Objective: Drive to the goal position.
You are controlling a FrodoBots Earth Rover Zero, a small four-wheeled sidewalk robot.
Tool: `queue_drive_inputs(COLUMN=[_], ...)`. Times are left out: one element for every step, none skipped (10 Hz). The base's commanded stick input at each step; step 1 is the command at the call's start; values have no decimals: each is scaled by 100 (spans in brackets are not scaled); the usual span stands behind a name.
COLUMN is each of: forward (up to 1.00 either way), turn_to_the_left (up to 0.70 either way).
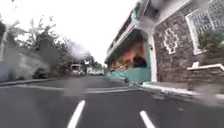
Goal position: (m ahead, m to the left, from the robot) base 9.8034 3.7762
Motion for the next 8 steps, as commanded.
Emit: queue_drive_inputs(forward=[100, 100, 100, 100, 100, 86, 85, 85], turn_to_the_left=[15, 20, 17, 18, 19, 14, 10, 5])
